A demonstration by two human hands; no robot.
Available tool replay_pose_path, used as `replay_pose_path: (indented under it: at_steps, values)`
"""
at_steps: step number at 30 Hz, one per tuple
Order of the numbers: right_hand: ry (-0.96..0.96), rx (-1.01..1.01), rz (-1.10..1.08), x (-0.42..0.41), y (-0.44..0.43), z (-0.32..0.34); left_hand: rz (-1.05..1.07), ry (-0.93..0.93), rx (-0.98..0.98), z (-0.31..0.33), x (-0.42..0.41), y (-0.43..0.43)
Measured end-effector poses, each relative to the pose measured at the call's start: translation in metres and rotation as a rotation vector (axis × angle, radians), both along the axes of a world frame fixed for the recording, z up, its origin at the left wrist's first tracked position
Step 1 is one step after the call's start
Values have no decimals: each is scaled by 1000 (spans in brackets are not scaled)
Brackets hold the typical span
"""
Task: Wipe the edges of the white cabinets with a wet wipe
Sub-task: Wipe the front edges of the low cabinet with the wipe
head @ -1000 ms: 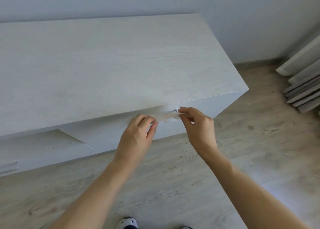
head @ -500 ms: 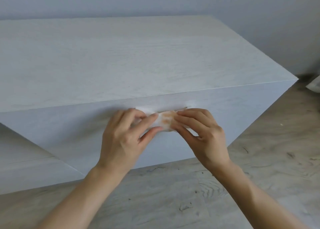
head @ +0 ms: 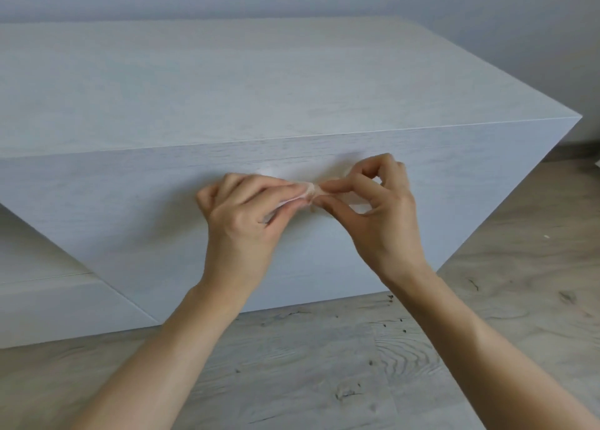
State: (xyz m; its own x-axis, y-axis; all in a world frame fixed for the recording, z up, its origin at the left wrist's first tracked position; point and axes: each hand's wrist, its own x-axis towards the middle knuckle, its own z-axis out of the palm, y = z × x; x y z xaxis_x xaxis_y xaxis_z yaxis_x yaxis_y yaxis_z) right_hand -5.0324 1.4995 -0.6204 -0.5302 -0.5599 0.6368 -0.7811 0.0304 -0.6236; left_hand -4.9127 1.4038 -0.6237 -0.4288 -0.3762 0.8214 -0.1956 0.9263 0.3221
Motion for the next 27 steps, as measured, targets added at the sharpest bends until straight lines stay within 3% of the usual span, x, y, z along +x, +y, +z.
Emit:
replay_pose_path:
  at_steps: [4, 9, 18, 23, 27]
  values:
    - [-87, 18, 34, 8, -9, 3, 96, 17, 142, -1, 13, -8]
    - [-171, 40, 17, -6, 8, 4, 8, 72, 336, -1, -1, 2]
    - [-101, 74, 31, 1, 1, 3, -41, 84, 366, -3, 6, -6]
    - [-225, 50, 50, -8, 9, 2, 66, 6, 301, -2, -10, 10]
    - [-321, 38, 24, 4, -4, -3, 55, 77, 332, -6, 5, 0]
